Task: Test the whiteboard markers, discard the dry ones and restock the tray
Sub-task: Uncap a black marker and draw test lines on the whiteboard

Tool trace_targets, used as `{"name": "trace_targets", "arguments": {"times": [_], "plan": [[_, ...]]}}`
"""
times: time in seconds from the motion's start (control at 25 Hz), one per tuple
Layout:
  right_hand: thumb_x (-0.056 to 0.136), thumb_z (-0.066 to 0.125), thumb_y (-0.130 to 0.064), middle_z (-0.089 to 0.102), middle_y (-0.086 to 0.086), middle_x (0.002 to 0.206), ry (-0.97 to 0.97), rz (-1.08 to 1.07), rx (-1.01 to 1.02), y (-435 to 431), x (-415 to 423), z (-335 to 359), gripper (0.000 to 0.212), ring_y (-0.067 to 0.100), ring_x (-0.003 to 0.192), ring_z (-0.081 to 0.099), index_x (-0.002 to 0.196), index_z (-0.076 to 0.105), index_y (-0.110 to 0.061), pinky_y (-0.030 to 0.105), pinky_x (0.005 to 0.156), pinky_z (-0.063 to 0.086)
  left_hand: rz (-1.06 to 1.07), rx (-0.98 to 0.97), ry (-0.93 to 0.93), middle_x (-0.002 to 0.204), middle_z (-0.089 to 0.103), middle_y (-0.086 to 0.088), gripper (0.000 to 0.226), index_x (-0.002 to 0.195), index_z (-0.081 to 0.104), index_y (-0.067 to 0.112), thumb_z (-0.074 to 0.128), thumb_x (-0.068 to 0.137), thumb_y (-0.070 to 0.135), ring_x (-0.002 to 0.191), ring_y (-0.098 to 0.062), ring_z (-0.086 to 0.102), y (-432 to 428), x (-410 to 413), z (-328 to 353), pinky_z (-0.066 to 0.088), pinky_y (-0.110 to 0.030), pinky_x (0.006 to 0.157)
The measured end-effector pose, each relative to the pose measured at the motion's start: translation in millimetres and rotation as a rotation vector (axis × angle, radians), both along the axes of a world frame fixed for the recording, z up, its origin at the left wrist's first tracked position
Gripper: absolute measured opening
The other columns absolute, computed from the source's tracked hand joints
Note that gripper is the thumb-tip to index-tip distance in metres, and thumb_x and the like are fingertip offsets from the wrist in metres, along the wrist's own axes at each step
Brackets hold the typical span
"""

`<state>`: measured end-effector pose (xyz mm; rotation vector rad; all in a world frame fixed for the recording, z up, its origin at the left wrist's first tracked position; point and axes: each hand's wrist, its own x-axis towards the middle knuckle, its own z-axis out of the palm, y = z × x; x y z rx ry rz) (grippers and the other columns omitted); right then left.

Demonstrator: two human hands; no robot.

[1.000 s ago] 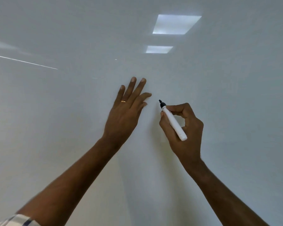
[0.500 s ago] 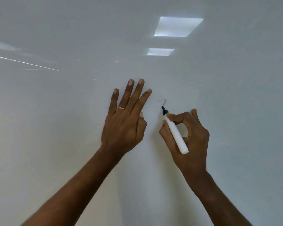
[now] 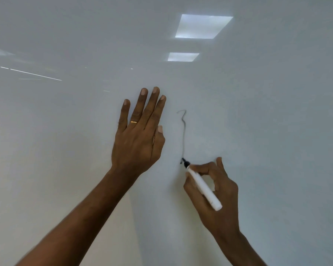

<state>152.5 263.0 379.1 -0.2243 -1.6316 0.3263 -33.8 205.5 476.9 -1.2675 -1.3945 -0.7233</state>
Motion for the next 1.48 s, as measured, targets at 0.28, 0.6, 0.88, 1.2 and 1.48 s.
{"name": "trace_targets", "arguments": {"times": [0.28, 0.6, 0.88, 1.2, 1.48], "plan": [[0.090, 0.072, -0.008, 0.068, -0.002, 0.092, 0.144, 0.009, 0.034, 0.9, 7.5, 73.6, 0.019, 0.016, 0.084, 0.069, 0.107, 0.063, -0.008, 0.025, 0.062, 0.053, -0.005, 0.039, 0.010, 0.168, 0.016, -0.010, 0.055, 0.160, 0.017, 0.006, 0.031, 0.107, 0.015, 0.157, -0.025, 0.011, 2.3, -4.1, -0.8, 0.014, -0.052, 0.127], [0.086, 0.078, -0.008, 0.074, -0.003, 0.099, 0.154, -0.078, 0.123, 17.5, -8.4, 81.0, 0.017, 0.006, 0.091, 0.066, 0.101, 0.071, -0.007, 0.058, 0.087, 0.053, 0.004, 0.056, -0.046, 0.169, 0.012, -0.010, 0.058, 0.161, 0.014, 0.007, 0.030, 0.107, 0.023, 0.158, -0.023, 0.006, 2.8, -3.6, -4.0, 0.012, -0.049, 0.128], [0.085, 0.076, -0.005, 0.070, 0.006, 0.088, 0.093, -0.131, 0.185, 24.5, -10.4, 65.8, 0.019, 0.018, 0.076, 0.066, 0.102, 0.070, 0.001, 0.055, 0.112, 0.039, 0.004, 0.037, -0.046, 0.169, 0.012, -0.010, 0.067, 0.161, 0.008, 0.008, 0.030, 0.099, 0.019, 0.158, -0.023, 0.007, 2.3, -4.0, -4.2, 0.011, -0.051, 0.128], [0.083, 0.074, -0.001, 0.070, 0.001, 0.087, 0.133, -0.087, 0.117, 23.9, -4.8, 55.7, 0.014, 0.010, 0.076, 0.064, 0.096, 0.070, -0.001, 0.060, 0.102, 0.046, -0.007, 0.078, -0.021, 0.169, 0.013, -0.013, 0.058, 0.160, 0.002, 0.006, 0.027, 0.108, 0.016, 0.157, -0.025, 0.009, 5.1, -5.1, -7.7, 0.010, -0.050, 0.128], [0.082, 0.073, -0.002, 0.072, 0.003, 0.090, 0.097, -0.106, 0.110, 22.0, -4.6, 47.3, 0.013, 0.019, 0.073, 0.068, 0.095, 0.070, -0.001, 0.054, 0.116, 0.036, -0.059, 0.105, -0.026, 0.167, 0.017, -0.009, 0.054, 0.160, 0.009, 0.008, 0.027, 0.111, 0.022, 0.156, -0.021, 0.012, 6.3, -8.6, -9.4, 0.009, -0.044, 0.128]]}}
